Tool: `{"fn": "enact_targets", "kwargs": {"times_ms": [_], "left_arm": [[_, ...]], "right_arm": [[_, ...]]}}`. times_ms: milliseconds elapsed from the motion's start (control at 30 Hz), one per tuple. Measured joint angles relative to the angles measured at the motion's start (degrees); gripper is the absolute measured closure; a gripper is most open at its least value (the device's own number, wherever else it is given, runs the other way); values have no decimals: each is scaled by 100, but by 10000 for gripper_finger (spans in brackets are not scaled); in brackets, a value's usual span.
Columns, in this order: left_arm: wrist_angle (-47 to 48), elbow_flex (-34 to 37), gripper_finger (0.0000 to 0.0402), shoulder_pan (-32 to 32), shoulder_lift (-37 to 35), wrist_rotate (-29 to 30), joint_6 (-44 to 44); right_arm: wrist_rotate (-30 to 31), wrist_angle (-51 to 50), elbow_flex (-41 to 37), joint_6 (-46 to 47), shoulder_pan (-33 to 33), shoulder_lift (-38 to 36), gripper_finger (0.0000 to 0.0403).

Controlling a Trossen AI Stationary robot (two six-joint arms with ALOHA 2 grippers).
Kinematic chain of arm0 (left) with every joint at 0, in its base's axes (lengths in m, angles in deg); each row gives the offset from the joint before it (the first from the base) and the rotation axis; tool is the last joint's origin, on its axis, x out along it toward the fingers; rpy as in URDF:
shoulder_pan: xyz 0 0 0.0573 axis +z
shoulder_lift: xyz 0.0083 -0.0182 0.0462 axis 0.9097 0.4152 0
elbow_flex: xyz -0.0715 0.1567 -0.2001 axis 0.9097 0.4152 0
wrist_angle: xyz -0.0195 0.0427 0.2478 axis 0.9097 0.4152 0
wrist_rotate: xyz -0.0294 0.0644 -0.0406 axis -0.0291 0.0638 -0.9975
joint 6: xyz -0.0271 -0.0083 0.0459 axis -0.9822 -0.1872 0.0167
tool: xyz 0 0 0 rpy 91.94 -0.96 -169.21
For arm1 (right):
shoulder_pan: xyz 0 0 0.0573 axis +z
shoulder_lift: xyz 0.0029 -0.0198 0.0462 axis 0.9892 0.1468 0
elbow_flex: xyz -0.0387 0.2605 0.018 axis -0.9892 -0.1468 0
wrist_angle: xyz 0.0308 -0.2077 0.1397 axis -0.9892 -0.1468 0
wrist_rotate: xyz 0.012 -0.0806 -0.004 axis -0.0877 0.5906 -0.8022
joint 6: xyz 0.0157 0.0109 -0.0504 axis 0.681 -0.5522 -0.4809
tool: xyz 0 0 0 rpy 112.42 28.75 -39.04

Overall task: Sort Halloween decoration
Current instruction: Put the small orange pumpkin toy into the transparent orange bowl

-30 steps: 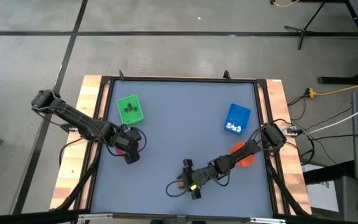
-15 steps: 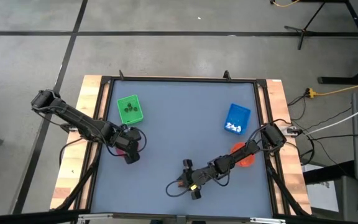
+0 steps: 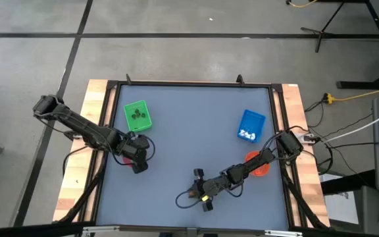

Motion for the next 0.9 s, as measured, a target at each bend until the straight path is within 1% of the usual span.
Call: {"fn": "enact_targets", "kwargs": {"times_ms": [167,300,400,500,633,900], "left_arm": [[0,-1,227,0,0,-3,-1],[0,0,227,0,0,-213,-3],[29,-36,227,2,0,-328,-3],[28,-188,227,4,0,-318,27],[20,-591,227,4,0,-200,498],[26,-1783,228,22,0,596,1841]], "right_arm": [[0,4,0,0,0,0,303],[-71,-76,-11,0,0,-107,303],[-129,-188,-22,2,7,-350,302],[-125,-430,-15,-2,10,-698,302],[-82,-1010,-15,-15,7,-1231,302],[-48,-2108,-11,-20,7,-2505,302]]}}
